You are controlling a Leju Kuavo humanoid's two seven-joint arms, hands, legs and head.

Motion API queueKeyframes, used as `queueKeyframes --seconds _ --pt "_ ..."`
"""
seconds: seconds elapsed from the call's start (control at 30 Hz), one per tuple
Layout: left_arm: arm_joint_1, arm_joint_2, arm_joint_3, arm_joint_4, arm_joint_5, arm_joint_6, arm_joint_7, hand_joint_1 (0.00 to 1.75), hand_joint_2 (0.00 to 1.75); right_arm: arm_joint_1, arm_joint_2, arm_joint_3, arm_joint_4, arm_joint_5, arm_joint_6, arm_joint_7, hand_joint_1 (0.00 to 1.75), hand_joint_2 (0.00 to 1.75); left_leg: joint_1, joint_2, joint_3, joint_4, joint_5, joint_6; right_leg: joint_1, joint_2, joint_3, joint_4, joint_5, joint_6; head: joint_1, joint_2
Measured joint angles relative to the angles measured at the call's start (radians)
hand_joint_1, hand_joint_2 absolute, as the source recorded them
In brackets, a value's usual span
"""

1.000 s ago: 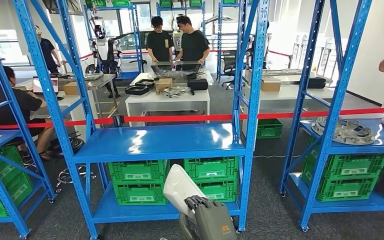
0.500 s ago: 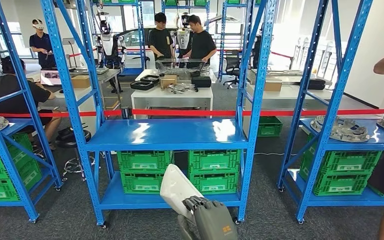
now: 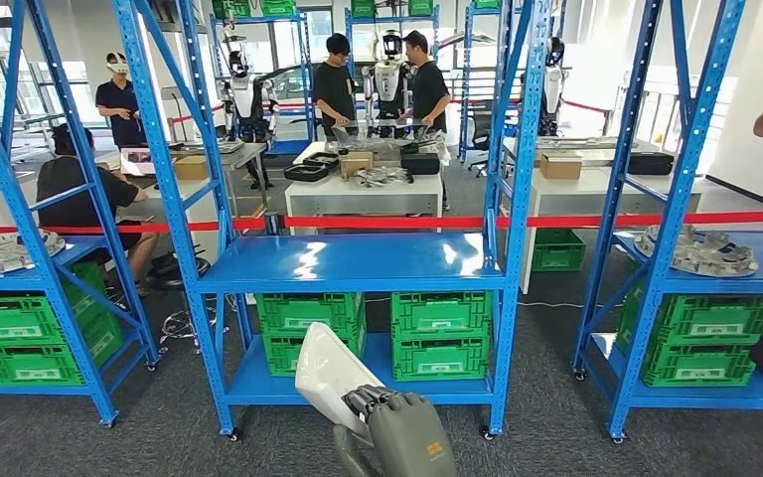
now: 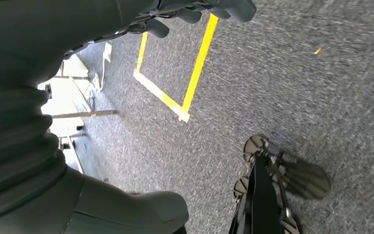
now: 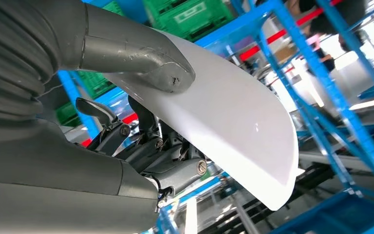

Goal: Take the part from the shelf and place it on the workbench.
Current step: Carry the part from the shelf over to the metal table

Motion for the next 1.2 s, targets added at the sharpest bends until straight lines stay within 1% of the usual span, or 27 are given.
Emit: queueKeyframes --seconds 0.03,0.07,0.1,0.17,0.2,0.23,0.3,0.33,0.37,0.4,0.43,0.47,0.53,0.6,0.67,0.7,0.77,0.83,0.87,0.9,0.93,0.97,1.0,1.07,1.13,1.17,1.2 --pt "-0.001 0.002 0.000 0.000 -0.003 0.000 -0.001 0.00 1.75 -0.006 0.000 0.005 0.003 -0.004 -0.001 0.000 1.75 1.75 -0.004 0.021 0.049 -0.068 0.023 0.006 0.002 -0.016 -0.005 0.004 0.002 0.005 -0.001 0.000" --pt "-0.002 0.004 0.000 0.000 -0.005 0.000 -0.001 0.00 1.75 -0.010 0.000 0.008 0.003 -0.005 -0.001 0.000 1.75 1.75 -0.008 0.036 0.070 -0.105 0.028 0.013 0.005 -0.025 -0.006 0.006 0.003 0.009 0.000 0.000" --pt "-0.002 0.005 0.000 0.001 -0.007 0.000 -0.001 0.00 1.75 -0.014 0.000 0.011 0.004 -0.005 -0.002 -0.001 1.75 1.75 -0.013 0.041 0.075 -0.120 0.025 0.023 0.008 -0.034 -0.007 0.007 0.004 0.014 0.001 0.000" --pt "-0.001 0.007 0.000 0.001 -0.010 0.000 0.000 0.00 1.75 -0.018 0.000 0.017 0.006 -0.007 -0.004 0.000 1.75 1.75 -0.012 0.018 0.067 -0.124 0.031 0.041 0.010 -0.051 -0.008 0.008 0.004 0.024 0.003 0.000" --pt "0.000 0.007 0.000 0.002 -0.012 0.000 0.000 0.00 1.75 -0.020 0.000 0.019 0.007 -0.009 -0.004 0.000 1.75 1.75 -0.010 0.007 0.065 -0.126 0.035 0.048 0.008 -0.044 -0.010 0.015 -0.002 0.030 0.002 0.000" --pt "0.000 0.007 0.000 0.002 -0.013 0.000 0.000 0.00 1.75 -0.022 0.000 0.021 0.008 -0.011 -0.005 0.001 1.75 1.75 -0.007 -0.004 0.062 -0.128 0.039 0.055 0.006 -0.023 -0.020 0.039 -0.021 0.035 0.003 0.000" --pt "-0.002 0.007 0.000 0.003 -0.015 0.000 0.000 0.00 1.75 -0.025 -0.003 0.025 0.011 -0.015 -0.006 0.003 1.75 1.75 -0.005 -0.025 0.054 -0.130 0.047 0.067 0.002 0.038 -0.065 0.145 -0.084 0.042 0.005 0.000" --pt "-0.003 0.007 0.000 0.003 -0.018 0.000 0.000 0.00 1.75 -0.025 -0.005 0.027 0.014 -0.017 -0.007 0.004 1.75 1.75 -0.006 -0.038 0.048 -0.129 0.051 0.070 0.001 0.057 -0.098 0.217 -0.117 0.042 0.006 0.000" --pt "-0.004 0.007 0.000 0.003 -0.021 0.000 0.001 0.00 1.75 -0.025 -0.007 0.029 0.017 -0.019 -0.008 0.006 1.75 1.75 -0.007 -0.051 0.043 -0.127 0.054 0.072 0.002 0.065 -0.124 0.273 -0.136 0.041 0.007 0.000" --pt "-0.003 0.007 0.000 0.003 -0.024 0.000 0.001 0.00 1.75 -0.025 -0.009 0.031 0.020 -0.021 -0.009 0.008 1.75 1.75 -0.008 -0.066 0.037 -0.125 0.057 0.072 0.003 0.069 -0.134 0.297 -0.137 0.039 0.008 0.000" --pt "-0.003 0.007 0.000 0.003 -0.026 0.000 0.001 0.00 1.75 -0.025 -0.011 0.033 0.022 -0.023 -0.011 0.009 1.75 1.75 -0.009 -0.082 0.033 -0.122 0.060 0.070 0.004 0.072 -0.126 0.283 -0.120 0.036 0.008 0.000" --pt "-0.002 0.007 0.000 0.003 -0.028 0.000 0.002 0.00 1.75 -0.025 -0.011 0.035 0.023 -0.024 -0.013 0.009 1.75 1.75 -0.009 -0.097 0.029 -0.120 0.063 0.068 0.004 0.079 -0.097 0.229 -0.088 0.031 0.009 0.000" --pt "-0.003 0.006 0.000 0.004 -0.030 0.000 0.002 0.00 1.75 -0.027 -0.011 0.039 0.023 -0.025 -0.015 0.009 1.75 1.75 -0.008 -0.123 0.024 -0.115 0.067 0.062 0.005 0.124 -0.024 0.088 -0.034 0.020 0.008 0.000" --pt "-0.004 0.005 0.000 0.004 -0.030 -0.001 0.002 0.00 1.75 -0.029 -0.012 0.041 0.024 -0.026 -0.016 0.009 1.75 1.75 -0.005 -0.143 0.016 -0.114 0.074 0.051 0.006 0.153 0.008 0.019 -0.019 0.017 0.008 0.000" --pt "-0.002 0.006 0.001 0.005 -0.030 -0.001 0.003 0.00 1.75 -0.031 -0.012 0.042 0.025 -0.026 -0.017 0.010 1.75 1.75 -0.003 -0.163 0.007 -0.119 0.083 0.036 0.007 0.135 0.008 0.012 -0.013 0.013 0.009 0.000" --pt "-0.001 0.006 0.001 0.005 -0.030 -0.001 0.003 0.00 1.75 -0.033 -0.011 0.043 0.025 -0.026 -0.017 0.010 1.75 1.75 -0.004 -0.159 0.003 -0.118 0.084 0.030 0.006 0.124 0.009 0.008 -0.008 0.008 0.009 0.000" --pt "-0.001 0.006 0.001 0.007 -0.030 -0.001 0.004 0.00 1.75 -0.038 -0.010 0.044 0.025 -0.026 -0.017 0.010 1.75 1.75 -0.007 -0.110 -0.022 -0.070 0.051 0.019 0.000 0.096 0.011 -0.002 0.001 -0.002 0.005 0.000" --pt "-0.004 0.006 0.001 0.007 -0.030 -0.001 0.004 0.00 1.75 -0.039 -0.010 0.044 0.026 -0.026 -0.017 0.010 1.75 1.75 -0.004 -0.054 -0.072 0.054 -0.019 0.007 0.001 0.067 0.008 -0.003 0.003 -0.007 0.000 0.000" --pt "-0.004 0.006 0.001 0.007 -0.030 -0.001 0.003 0.00 1.75 -0.038 -0.010 0.044 0.027 -0.026 -0.017 0.010 1.75 1.75 -0.001 -0.045 -0.097 0.116 -0.046 0.001 0.002 0.051 0.006 -0.002 0.003 -0.007 0.000 0.000" --pt "-0.003 0.006 0.001 0.007 -0.030 -0.001 0.004 0.00 1.75 -0.037 -0.010 0.045 0.027 -0.026 -0.017 0.010 1.75 1.75 0.002 -0.040 -0.108 0.153 -0.058 -0.004 0.002 0.036 0.004 -0.002 0.003 -0.007 0.000 0.000" --pt "-0.002 0.006 0.001 0.007 -0.030 -0.001 0.004 0.00 1.75 -0.037 -0.010 0.045 0.028 -0.026 -0.016 0.010 1.75 1.75 0.004 -0.038 -0.101 0.152 -0.051 -0.007 0.002 0.021 0.003 -0.001 0.003 -0.007 -0.001 0.000" --pt "-0.001 0.007 0.001 0.007 -0.030 -0.001 0.004 0.00 1.75 -0.037 -0.010 0.045 0.028 -0.026 -0.016 0.010 1.75 1.75 0.006 -0.032 -0.071 0.109 -0.027 -0.009 0.001 0.006 0.003 0.001 0.002 -0.005 -0.001 0.000" --pt "-0.001 0.008 0.001 0.007 -0.030 -0.001 0.004 0.00 1.75 -0.038 -0.011 0.046 0.028 -0.026 -0.016 0.010 1.75 1.75 0.008 -0.017 -0.027 0.038 0.003 -0.010 0.001 -0.007 0.003 0.003 0.001 -0.003 -0.001 0.000" --pt "-0.003 0.009 0.001 0.007 -0.030 -0.001 0.003 0.00 1.75 -0.041 -0.011 0.046 0.028 -0.026 -0.016 0.010 1.75 1.75 0.002 0.024 0.044 -0.085 0.037 0.001 0.005 -0.029 0.002 0.009 -0.004 0.006 0.000 0.000" --pt "-0.004 0.009 0.001 0.007 -0.031 -0.001 0.003 0.00 1.75 -0.043 -0.011 0.048 0.028 -0.026 -0.016 0.010 1.75 1.75 -0.004 0.036 0.057 -0.118 0.039 0.020 0.010 -0.047 0.002 0.011 -0.005 0.017 0.001 0.000" --pt "-0.004 0.010 0.001 0.007 -0.031 -0.001 0.004 0.00 1.75 -0.044 -0.011 0.049 0.028 -0.026 -0.015 0.010 1.75 1.75 -0.003 0.024 0.054 -0.118 0.043 0.029 0.010 -0.058 0.004 0.010 -0.005 0.023 0.003 0.000" --pt "-0.002 0.010 0.001 0.007 -0.032 -0.001 0.004 0.00 1.75 -0.044 -0.011 0.050 0.028 -0.026 -0.015 0.010 1.75 1.75 -0.002 0.013 0.052 -0.120 0.046 0.035 0.008 -0.052 0.004 0.013 -0.008 0.030 0.003 0.000"
